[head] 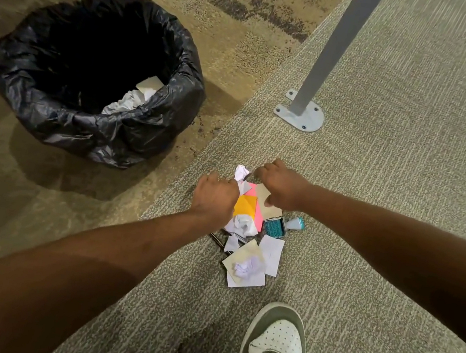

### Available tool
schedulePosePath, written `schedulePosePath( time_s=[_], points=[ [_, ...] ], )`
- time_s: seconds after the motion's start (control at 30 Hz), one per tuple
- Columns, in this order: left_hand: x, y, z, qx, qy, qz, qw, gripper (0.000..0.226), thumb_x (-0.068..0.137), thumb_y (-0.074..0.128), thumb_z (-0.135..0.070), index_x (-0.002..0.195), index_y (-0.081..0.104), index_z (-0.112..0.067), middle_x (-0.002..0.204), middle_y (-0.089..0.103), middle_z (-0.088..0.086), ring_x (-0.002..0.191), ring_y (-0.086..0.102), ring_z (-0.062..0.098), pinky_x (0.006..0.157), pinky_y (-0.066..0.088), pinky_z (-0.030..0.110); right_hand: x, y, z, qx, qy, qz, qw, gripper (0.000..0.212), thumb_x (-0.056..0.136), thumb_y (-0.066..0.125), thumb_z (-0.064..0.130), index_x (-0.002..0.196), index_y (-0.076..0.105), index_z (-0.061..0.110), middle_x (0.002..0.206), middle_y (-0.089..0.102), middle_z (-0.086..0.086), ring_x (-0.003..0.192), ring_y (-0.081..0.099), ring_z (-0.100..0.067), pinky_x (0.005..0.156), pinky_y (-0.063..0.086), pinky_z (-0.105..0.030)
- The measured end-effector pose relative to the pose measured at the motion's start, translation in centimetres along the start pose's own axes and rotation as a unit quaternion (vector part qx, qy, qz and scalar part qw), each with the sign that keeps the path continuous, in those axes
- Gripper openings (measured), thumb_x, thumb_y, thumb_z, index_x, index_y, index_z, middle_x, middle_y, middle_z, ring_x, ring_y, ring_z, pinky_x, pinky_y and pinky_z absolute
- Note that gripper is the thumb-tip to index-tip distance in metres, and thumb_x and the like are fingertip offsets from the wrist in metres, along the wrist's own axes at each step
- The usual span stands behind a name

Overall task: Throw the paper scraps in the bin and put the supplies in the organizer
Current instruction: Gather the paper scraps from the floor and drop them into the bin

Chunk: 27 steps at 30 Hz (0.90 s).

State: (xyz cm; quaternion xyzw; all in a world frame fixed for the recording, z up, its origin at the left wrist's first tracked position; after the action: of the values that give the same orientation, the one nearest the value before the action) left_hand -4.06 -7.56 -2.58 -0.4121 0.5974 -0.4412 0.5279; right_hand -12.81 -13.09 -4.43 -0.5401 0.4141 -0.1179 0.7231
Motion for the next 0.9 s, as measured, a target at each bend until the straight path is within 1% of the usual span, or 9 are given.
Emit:
schedulePosePath(
  time_s=[0.1,0.23,0.33,0.43,0.53,0.67,0.7,0.77,0.9],
  points=[
    [0.1,-0.5,0.0,-0.008,0.003,-0.006,1.0,0.018,0.08,0.057,-0.009,0.098,0.056,-0.008,0.093,0.068,0.011,0.102,0.05,0.03,0.077,0.033,0.036,0.3,-0.5,0.0,0.025,-0.014,0.016,0.999,0.057,0.07,0.079,0.025,0.119,0.055,0.009,0.114,0.056,-0.012,0.11,0.044,-0.029,0.087,0.044,-0.041],
    [-0.1,-1.1,0.3,-0.024,0.012,-0.013,1.0,0.021,0.077,0.052,-0.004,0.097,0.058,-0.007,0.09,0.067,0.013,0.099,0.051,0.031,0.078,0.034,0.036,0.8,-1.5,-1.3,0.106,0.003,0.043,0.993,0.031,0.071,0.077,0.015,0.098,0.066,0.003,0.097,0.066,-0.014,0.09,0.058,-0.028,0.075,0.043,-0.032],
    [-0.6,-1.7,0.5,-0.025,0.032,-0.032,0.999,0.021,0.078,0.051,-0.002,0.097,0.059,-0.006,0.089,0.066,0.012,0.098,0.052,0.031,0.078,0.036,0.036,1.0,-2.9,-2.4,0.113,0.014,0.043,0.993,0.024,0.074,0.075,0.016,0.091,0.066,0.001,0.084,0.062,-0.011,0.077,0.052,-0.021,0.067,0.035,-0.027],
    [-1.4,-2.4,-0.1,0.012,0.073,-0.049,0.996,0.025,0.078,0.049,-0.001,0.098,0.059,-0.009,0.089,0.067,0.009,0.093,0.053,0.029,0.074,0.034,0.036,1.2,-4.6,-2.7,0.109,0.012,0.026,0.994,0.024,0.077,0.073,0.018,0.089,0.064,-0.001,0.077,0.055,-0.007,0.074,0.048,-0.021,0.061,0.027,-0.027],
    [-2.6,-2.2,-1.8,0.063,0.137,-0.047,0.987,0.023,0.078,0.052,-0.003,0.099,0.055,-0.011,0.091,0.066,0.008,0.091,0.052,0.028,0.074,0.033,0.038,1.9,-5.6,-2.3,0.117,0.004,0.01,0.993,0.024,0.079,0.071,0.018,0.093,0.064,-0.001,0.086,0.062,-0.016,0.081,0.054,-0.03,0.062,0.03,-0.03],
    [-4.6,-1.4,-4.0,0.108,0.22,-0.06,0.968,0.014,0.086,0.046,-0.006,0.098,0.052,-0.01,0.088,0.063,0.01,0.091,0.049,0.028,0.077,0.033,0.04,2.9,-5.9,-0.5,0.101,-0.026,-0.007,0.995,0.034,0.081,0.07,0.021,0.106,0.063,-0.002,0.105,0.061,-0.02,0.1,0.054,-0.034,0.081,0.038,-0.035],
    [-5.0,-1.3,-4.4,0.107,0.235,-0.069,0.964,0.017,0.089,0.039,-0.008,0.099,0.052,-0.009,0.089,0.063,0.011,0.092,0.049,0.029,0.078,0.034,0.041,3.1,-5.8,0.1,0.095,-0.036,-0.01,0.995,0.036,0.082,0.069,0.022,0.107,0.062,-0.002,0.107,0.059,-0.021,0.103,0.052,-0.034,0.084,0.038,-0.036],
    [-5.6,-0.9,-4.8,0.11,0.254,-0.074,0.958,0.035,0.09,0.02,-0.013,0.102,0.052,-0.008,0.091,0.062,0.013,0.093,0.049,0.031,0.08,0.035,0.043,3.4,-5.3,1.1,0.081,-0.054,-0.011,0.995,0.036,0.082,0.068,0.021,0.109,0.06,-0.002,0.111,0.057,-0.022,0.108,0.049,-0.033,0.091,0.037,-0.038],
    [-6.3,0.3,-5.2,0.123,0.273,-0.068,0.952,0.036,0.088,0.021,-0.01,0.11,0.051,-0.006,0.094,0.06,0.013,0.091,0.048,0.031,0.076,0.035,0.042,3.6,-4.0,3.0,0.066,-0.083,-0.003,0.994,0.049,0.08,0.07,0.02,0.121,0.052,0.0,0.122,0.051,-0.021,0.116,0.045,-0.033,0.098,0.035,-0.037]
  ],
)
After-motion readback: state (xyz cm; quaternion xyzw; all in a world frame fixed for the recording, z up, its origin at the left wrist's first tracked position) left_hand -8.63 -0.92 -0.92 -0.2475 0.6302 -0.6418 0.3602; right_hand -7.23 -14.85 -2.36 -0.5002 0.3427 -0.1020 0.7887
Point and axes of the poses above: each hand's wrist, its own x-axis towards the middle knuckle, its own y-axis out of the palm, z = x × y, the point moved 10 cm from there along x, towards the middle knuckle
